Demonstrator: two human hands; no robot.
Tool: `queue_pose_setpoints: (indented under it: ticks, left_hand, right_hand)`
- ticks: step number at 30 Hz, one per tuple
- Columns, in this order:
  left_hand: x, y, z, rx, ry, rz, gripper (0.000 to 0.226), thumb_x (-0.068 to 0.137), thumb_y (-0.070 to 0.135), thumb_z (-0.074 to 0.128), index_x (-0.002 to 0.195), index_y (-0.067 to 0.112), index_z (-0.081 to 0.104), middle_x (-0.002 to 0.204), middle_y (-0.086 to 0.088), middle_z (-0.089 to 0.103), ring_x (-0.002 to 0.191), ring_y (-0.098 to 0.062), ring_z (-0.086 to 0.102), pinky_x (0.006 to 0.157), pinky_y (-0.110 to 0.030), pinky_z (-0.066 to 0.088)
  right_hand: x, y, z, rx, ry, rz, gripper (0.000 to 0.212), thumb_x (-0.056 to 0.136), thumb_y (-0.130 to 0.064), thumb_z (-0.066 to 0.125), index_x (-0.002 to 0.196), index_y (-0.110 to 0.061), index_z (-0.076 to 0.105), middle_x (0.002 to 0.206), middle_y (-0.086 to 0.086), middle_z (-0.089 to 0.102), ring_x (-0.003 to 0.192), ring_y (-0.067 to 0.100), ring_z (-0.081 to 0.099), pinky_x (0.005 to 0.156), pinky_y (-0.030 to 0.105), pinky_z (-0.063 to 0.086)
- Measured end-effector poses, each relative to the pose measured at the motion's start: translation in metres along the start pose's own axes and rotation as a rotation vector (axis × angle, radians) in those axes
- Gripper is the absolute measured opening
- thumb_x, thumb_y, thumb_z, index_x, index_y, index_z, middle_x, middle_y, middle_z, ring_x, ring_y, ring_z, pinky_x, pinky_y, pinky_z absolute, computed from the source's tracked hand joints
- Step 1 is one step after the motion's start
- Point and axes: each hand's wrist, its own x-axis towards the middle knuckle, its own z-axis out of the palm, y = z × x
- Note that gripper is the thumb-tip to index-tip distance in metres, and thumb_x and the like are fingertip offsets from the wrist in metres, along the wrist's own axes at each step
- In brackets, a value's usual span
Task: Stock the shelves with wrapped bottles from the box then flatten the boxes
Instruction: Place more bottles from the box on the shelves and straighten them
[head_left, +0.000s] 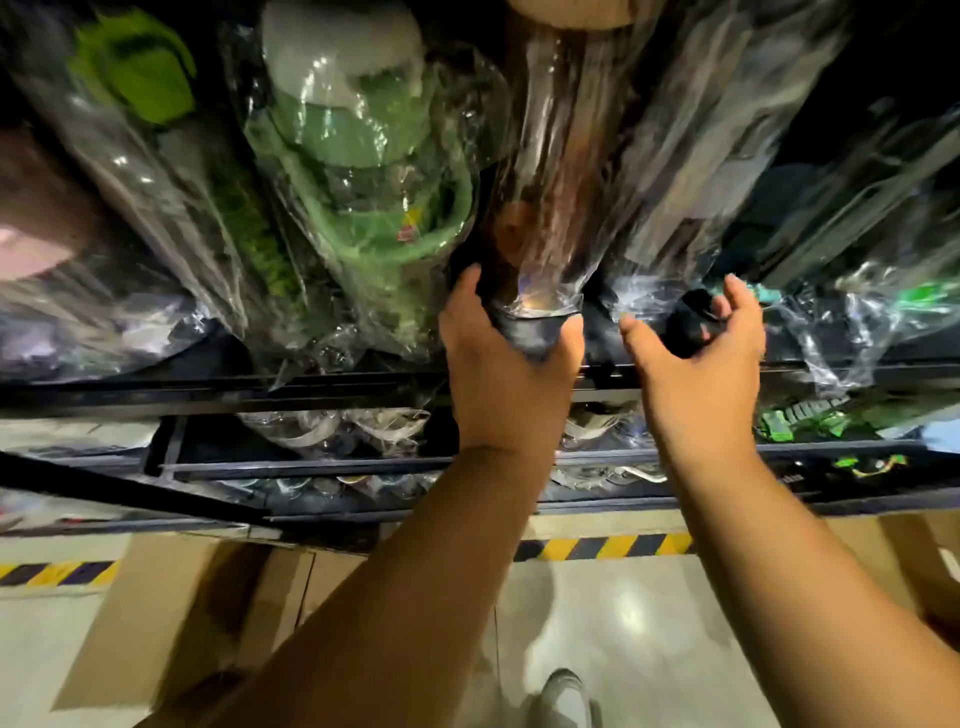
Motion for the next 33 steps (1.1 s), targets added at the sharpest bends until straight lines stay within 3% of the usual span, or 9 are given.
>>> queue_pose_setpoints:
  ticks: [4,6,8,10,13,18,21,25,33]
  left_hand:
    - [0.024,0.008,0.020,0.014,0.062,-0.019,0.102,0.069,0.040,0.080,0.153,0.015,0.028,0.148,-0.006,0.046,0.136,-0.020,0.046,0.113,-0.042,0.040]
    - [0.032,0.007,0.023,0.041,0.049,-0.030,0.104,0.068,0.042,0.080,0.153,0.018,0.025,0.148,-0.006,0.045,0.136,-0.022,0.045,0.113,-0.043,0.040]
    - [0.036,0.004,0.026,0.080,0.034,-0.038,0.102,0.071,0.039,0.084,0.152,0.019,0.025,0.147,-0.005,0.046,0.135,-0.024,0.047,0.112,-0.044,0.041]
    - [0.038,0.002,0.028,0.120,0.042,-0.053,0.102,0.071,0.040,0.084,0.151,0.019,0.025,0.146,-0.005,0.047,0.134,-0.025,0.048,0.111,-0.045,0.042]
    - [0.040,0.001,0.029,0.120,0.075,-0.076,0.099,0.071,0.037,0.083,0.151,0.019,0.028,0.144,-0.006,0.051,0.132,-0.025,0.051,0.110,-0.043,0.043]
    - [0.039,0.003,0.027,0.095,0.098,-0.083,0.087,0.076,0.031,0.083,0.148,0.020,0.036,0.140,-0.002,0.055,0.127,-0.018,0.055,0.105,-0.026,0.042]
    - [0.036,0.003,0.025,0.101,0.101,-0.072,0.087,0.075,0.033,0.084,0.147,0.019,0.037,0.138,-0.002,0.057,0.126,-0.020,0.056,0.109,-0.035,0.045]
    - [0.025,0.004,0.023,0.093,0.125,-0.066,0.079,0.072,0.035,0.083,0.139,0.018,0.044,0.131,-0.002,0.061,0.121,-0.020,0.060,0.104,-0.041,0.048]
    - [0.004,0.006,0.013,0.160,0.134,-0.052,0.073,0.077,0.039,0.082,0.138,0.025,0.044,0.131,0.009,0.060,0.118,-0.007,0.059,0.101,-0.027,0.048]
  right_hand:
    - [0.018,-0.001,0.010,0.030,-0.047,0.030,0.099,0.078,-0.044,0.079,0.154,-0.016,0.023,0.154,0.004,0.036,0.140,0.019,0.037,0.114,0.041,0.035]
    - [0.023,-0.003,0.016,0.061,-0.035,0.026,0.101,0.076,-0.044,0.080,0.153,-0.010,0.025,0.154,0.006,0.036,0.141,0.021,0.037,0.116,0.036,0.032]
    - [0.025,-0.006,0.019,0.051,-0.025,0.053,0.097,0.078,-0.041,0.081,0.151,-0.006,0.028,0.152,0.011,0.035,0.139,0.023,0.036,0.108,0.018,0.025]
    - [0.028,-0.009,0.023,0.007,0.000,0.087,0.083,0.077,-0.042,0.080,0.140,-0.004,0.041,0.142,0.014,0.038,0.130,0.026,0.041,0.093,0.023,0.031]
    - [0.030,-0.014,0.029,0.008,0.031,0.119,0.064,0.075,-0.041,0.080,0.117,-0.006,0.047,0.133,0.011,0.039,0.117,0.026,0.044,0.089,0.028,0.031]
    - [0.026,-0.016,0.035,0.059,0.068,0.152,0.070,0.073,-0.042,0.077,0.127,-0.014,0.041,0.137,0.008,0.044,0.123,0.030,0.041,0.107,0.043,0.036]
    - [0.024,-0.017,0.036,0.141,0.066,0.223,0.073,0.073,-0.041,0.075,0.134,-0.022,0.039,0.132,0.014,0.048,0.118,0.033,0.047,0.103,0.042,0.043]
    - [0.018,-0.014,0.032,0.232,0.069,0.160,0.076,0.067,-0.041,0.078,0.132,-0.023,0.044,0.119,0.005,0.060,0.118,0.021,0.053,0.099,0.038,0.047]
    - [0.001,-0.006,0.024,0.262,0.063,0.089,0.048,0.068,-0.043,0.076,0.104,-0.047,0.045,0.098,-0.017,0.065,0.112,0.022,0.058,0.090,0.042,0.051]
